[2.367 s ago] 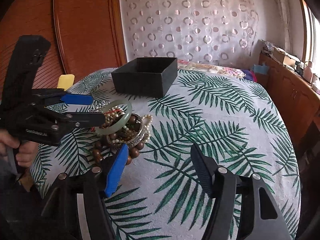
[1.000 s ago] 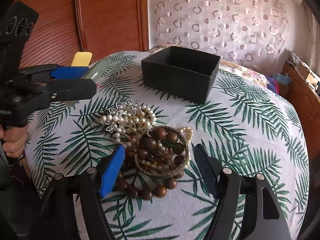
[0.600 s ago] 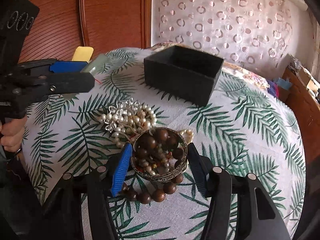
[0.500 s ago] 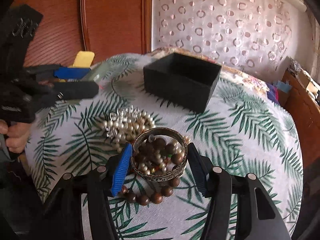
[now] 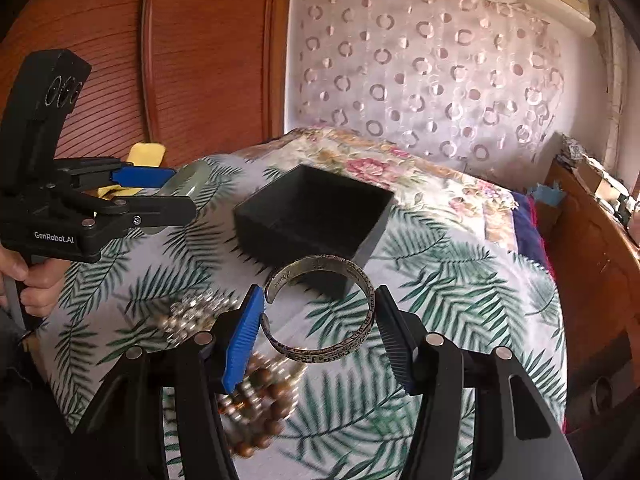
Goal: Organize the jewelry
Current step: 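Grasp the patterned metal bangle with the right tool, then lower jade bangle into black box with left tool while right tool drops metal bangle, then grasp brown bead bracelet with right tool while left tool grasps pearl necklace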
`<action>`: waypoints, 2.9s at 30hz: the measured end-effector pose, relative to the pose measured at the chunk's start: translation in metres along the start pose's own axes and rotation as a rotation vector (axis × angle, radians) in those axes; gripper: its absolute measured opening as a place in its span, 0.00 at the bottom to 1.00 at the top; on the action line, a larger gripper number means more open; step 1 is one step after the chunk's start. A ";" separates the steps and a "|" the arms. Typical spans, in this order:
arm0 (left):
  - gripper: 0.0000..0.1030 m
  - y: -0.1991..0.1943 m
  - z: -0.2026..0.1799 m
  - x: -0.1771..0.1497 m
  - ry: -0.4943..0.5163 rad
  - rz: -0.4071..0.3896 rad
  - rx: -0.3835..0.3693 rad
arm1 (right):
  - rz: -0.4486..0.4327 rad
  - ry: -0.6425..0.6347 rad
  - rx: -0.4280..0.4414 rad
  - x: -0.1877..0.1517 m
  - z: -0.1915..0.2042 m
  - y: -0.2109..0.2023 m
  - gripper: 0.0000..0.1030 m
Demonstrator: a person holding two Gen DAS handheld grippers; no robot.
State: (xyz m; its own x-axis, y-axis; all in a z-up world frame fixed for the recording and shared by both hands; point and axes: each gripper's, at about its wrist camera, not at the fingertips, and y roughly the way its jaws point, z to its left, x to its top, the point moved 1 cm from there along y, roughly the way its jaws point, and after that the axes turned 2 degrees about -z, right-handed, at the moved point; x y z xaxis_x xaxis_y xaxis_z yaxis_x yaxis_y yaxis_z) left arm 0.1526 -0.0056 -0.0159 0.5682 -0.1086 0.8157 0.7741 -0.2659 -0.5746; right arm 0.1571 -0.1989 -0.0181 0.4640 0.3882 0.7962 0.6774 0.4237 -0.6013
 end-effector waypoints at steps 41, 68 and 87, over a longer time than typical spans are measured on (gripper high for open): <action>0.92 0.027 0.050 0.027 -0.047 -0.094 0.077 | 0.061 -0.046 0.053 0.048 -0.003 0.106 0.58; 0.93 -0.025 0.011 -0.077 -0.025 -0.033 0.087 | 0.097 0.056 0.109 -0.073 0.026 -0.005 0.52; 0.92 -0.022 -0.014 -0.096 0.019 0.058 0.034 | 0.161 0.095 0.123 -0.081 0.021 0.004 0.14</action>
State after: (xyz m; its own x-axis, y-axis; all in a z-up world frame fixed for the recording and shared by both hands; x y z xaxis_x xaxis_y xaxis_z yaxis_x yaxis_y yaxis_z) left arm 0.0777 -0.0025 -0.0804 0.6073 -0.1409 0.7819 0.7492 -0.2259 -0.6226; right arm 0.1104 -0.2114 -0.0862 0.6160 0.3829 0.6885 0.5180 0.4615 -0.7201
